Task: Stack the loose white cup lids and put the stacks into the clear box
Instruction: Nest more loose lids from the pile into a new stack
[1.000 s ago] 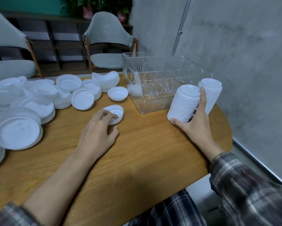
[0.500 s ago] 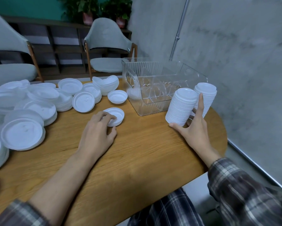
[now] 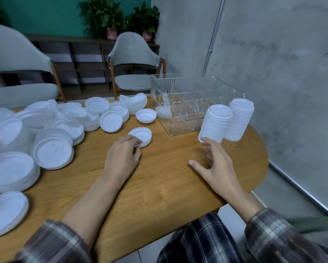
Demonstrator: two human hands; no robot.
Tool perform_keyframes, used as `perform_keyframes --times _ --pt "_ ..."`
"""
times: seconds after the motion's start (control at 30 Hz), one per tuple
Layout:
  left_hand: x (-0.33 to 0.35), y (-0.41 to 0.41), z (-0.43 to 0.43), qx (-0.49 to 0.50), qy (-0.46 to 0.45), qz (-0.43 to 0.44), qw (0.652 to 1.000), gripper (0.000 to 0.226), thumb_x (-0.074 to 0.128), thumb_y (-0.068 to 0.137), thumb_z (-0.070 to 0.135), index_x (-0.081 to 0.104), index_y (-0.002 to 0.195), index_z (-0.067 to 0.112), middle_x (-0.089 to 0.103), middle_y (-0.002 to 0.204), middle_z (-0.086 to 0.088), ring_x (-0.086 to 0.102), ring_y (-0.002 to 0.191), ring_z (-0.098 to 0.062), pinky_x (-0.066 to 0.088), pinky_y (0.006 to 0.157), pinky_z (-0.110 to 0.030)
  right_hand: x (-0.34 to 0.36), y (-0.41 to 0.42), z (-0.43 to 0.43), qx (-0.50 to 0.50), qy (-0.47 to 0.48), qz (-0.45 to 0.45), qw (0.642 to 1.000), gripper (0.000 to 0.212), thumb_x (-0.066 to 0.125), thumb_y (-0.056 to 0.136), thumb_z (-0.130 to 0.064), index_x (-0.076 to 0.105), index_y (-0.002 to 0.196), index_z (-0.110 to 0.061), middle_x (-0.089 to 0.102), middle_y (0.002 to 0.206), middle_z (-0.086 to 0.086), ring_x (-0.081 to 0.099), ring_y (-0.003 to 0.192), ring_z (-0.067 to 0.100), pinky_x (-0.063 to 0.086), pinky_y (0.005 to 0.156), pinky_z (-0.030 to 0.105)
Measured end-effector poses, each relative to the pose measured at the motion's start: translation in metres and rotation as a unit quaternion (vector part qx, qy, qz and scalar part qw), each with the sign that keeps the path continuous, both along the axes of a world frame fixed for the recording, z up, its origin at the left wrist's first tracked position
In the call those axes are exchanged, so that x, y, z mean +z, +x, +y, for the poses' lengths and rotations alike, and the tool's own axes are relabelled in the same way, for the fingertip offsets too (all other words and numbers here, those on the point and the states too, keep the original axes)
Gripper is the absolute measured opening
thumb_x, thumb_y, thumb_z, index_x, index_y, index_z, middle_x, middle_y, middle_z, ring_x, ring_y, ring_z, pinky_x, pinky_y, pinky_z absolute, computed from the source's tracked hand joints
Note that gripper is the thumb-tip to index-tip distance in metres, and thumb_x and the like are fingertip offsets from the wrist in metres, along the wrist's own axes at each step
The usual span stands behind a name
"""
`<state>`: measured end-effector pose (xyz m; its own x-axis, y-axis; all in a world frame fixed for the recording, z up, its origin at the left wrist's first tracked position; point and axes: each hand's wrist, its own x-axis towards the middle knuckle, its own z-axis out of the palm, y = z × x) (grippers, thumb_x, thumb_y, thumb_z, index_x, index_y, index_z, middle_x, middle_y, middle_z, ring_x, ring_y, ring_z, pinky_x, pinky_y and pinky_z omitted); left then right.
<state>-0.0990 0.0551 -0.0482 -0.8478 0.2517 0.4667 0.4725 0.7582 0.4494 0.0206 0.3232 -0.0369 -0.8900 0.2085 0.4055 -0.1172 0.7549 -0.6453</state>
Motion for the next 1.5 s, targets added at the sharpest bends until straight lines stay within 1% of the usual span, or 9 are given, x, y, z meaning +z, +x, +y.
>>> perform_keyframes --times 0.2,0.57,0.73,0.93,1.03,1.2,1.3,1.4,1.5 --pt "0.002 0.004 -0.018 0.024 0.034 -0.012 0.999 0.016 0.072 0.093 0.012 0.076 0.107 0.018 0.074 0.108 0.004 0.067 0.100 -0.017 0.042 0.075 -0.027 0.005 -0.030 -0.047 0.128 0.033 -0.028 0.991 0.064 0.081 0.089 -0.039 0.054 0.145 -0.027 0.053 0.135 -0.014 0.053 0.125 0.000 0.048 0.110 0.031" --pt "0.001 -0.004 -0.037 0.053 0.093 -0.028 0.994 0.016 0.083 0.087 0.021 0.069 0.094 0.022 0.071 0.091 0.011 0.064 0.084 -0.014 0.050 0.073 -0.033 -0.001 -0.112 -0.099 0.225 0.041 -0.007 0.973 0.059 0.084 0.087 -0.029 0.059 0.140 -0.021 0.056 0.133 -0.010 0.055 0.124 0.003 0.047 0.108 0.034" --pt "0.008 -0.006 -0.037 0.052 0.206 -0.042 0.976 0.014 0.085 0.087 0.023 0.074 0.096 0.022 0.072 0.086 0.016 0.066 0.081 -0.003 0.046 0.075 -0.015 -0.002 -0.138 -0.108 0.240 0.013 0.028 0.970 0.062 0.085 0.087 -0.028 0.057 0.141 -0.022 0.057 0.136 -0.012 0.057 0.127 0.007 0.049 0.107 0.038" --pt "0.022 -0.004 -0.027 0.042 0.364 -0.100 0.925 0.021 0.079 0.094 0.028 0.076 0.115 0.029 0.076 0.105 0.017 0.071 0.102 -0.003 0.055 0.084 -0.017 -0.002 -0.142 -0.108 0.243 -0.046 0.068 0.967 0.075 0.088 0.083 -0.033 0.053 0.148 -0.017 0.056 0.143 -0.009 0.054 0.135 0.011 0.049 0.110 0.035" --pt "0.019 -0.007 -0.024 0.047 0.385 -0.136 0.912 0.022 0.077 0.095 0.030 0.076 0.116 0.037 0.075 0.108 0.012 0.073 0.098 -0.011 0.056 0.088 -0.026 0.000 -0.141 -0.107 0.238 -0.047 0.080 0.967 0.088 0.088 0.080 -0.041 0.047 0.154 -0.016 0.052 0.149 -0.007 0.049 0.141 0.010 0.045 0.115 0.038" --pt "0.018 -0.005 -0.023 0.049 0.349 -0.121 0.928 0.023 0.077 0.094 0.034 0.079 0.116 0.027 0.074 0.101 0.009 0.070 0.096 -0.010 0.054 0.088 -0.024 -0.001 -0.137 -0.106 0.231 -0.020 0.115 0.966 0.078 0.091 0.080 -0.030 0.055 0.147 -0.010 0.057 0.145 -0.002 0.049 0.139 0.006 0.039 0.116 0.024" --pt "0.019 -0.004 -0.034 0.058 0.251 -0.060 0.964 0.032 0.076 0.094 0.033 0.076 0.125 0.026 0.067 0.104 0.014 0.067 0.098 -0.006 0.050 0.084 -0.016 0.000 -0.135 -0.097 0.224 -0.024 0.074 0.972 0.074 0.089 0.080 -0.035 0.058 0.145 -0.017 0.058 0.143 -0.009 0.050 0.137 0.000 0.038 0.113 0.017" --pt "0.011 -0.008 -0.044 0.038 0.126 -0.031 0.991 0.032 0.077 0.089 0.020 0.077 0.121 0.022 0.066 0.116 0.013 0.064 0.109 -0.004 0.051 0.096 -0.025 0.002 -0.131 -0.087 0.221 -0.016 0.027 0.975 0.071 0.089 0.078 -0.039 0.060 0.141 -0.022 0.060 0.137 -0.016 0.053 0.132 0.000 0.038 0.108 0.013" --pt "0.003 -0.008 -0.045 0.016 0.053 -0.061 0.997 0.025 0.079 0.087 0.027 0.078 0.111 0.022 0.063 0.128 0.013 0.060 0.121 -0.005 0.049 0.103 -0.028 0.003 -0.129 -0.084 0.213 0.002 -0.009 0.977 0.066 0.089 0.075 -0.038 0.062 0.134 -0.027 0.061 0.127 -0.021 0.054 0.125 0.002 0.032 0.100 0.003"
